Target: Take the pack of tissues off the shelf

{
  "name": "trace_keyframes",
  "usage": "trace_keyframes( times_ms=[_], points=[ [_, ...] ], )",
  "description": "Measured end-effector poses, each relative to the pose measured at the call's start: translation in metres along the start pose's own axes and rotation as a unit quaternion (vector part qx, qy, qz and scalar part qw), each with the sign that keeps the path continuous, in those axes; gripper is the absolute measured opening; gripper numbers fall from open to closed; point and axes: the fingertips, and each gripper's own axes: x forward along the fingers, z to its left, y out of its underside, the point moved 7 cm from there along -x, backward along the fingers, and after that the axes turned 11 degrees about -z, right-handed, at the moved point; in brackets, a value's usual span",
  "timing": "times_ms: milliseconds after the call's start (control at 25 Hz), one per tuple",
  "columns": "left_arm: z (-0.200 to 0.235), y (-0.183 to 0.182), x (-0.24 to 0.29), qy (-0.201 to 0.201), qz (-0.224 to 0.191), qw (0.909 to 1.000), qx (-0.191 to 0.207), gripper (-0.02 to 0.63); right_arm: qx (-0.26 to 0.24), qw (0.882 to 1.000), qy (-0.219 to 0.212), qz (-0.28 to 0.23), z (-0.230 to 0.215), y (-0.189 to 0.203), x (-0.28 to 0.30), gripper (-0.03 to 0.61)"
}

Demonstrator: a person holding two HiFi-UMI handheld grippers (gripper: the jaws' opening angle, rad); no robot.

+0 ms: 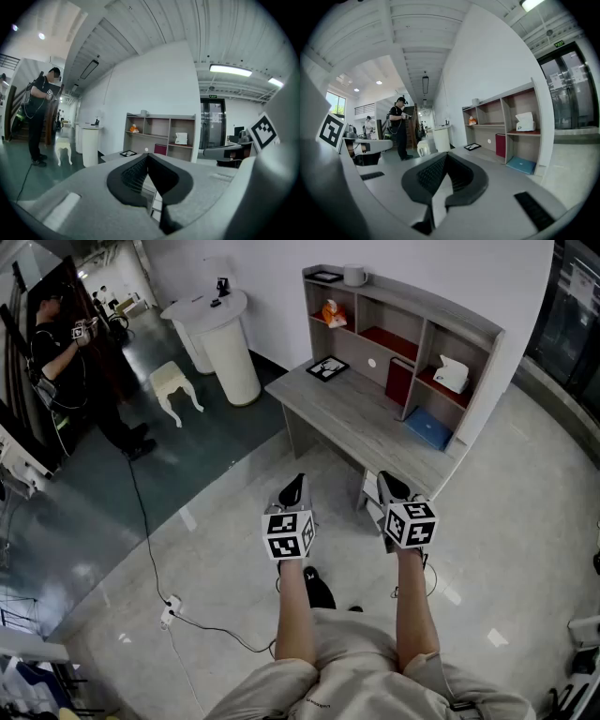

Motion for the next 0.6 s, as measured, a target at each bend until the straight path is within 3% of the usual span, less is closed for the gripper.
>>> trace_keyframes(
  times_ms=[600],
  points=[
    [0.013,0.013,0.073,0.043,0.021,0.9988,0.005,0.009,0.037,0.999,0.024,-0.004,-0.015,0.017,0.06,0.015]
  ],
)
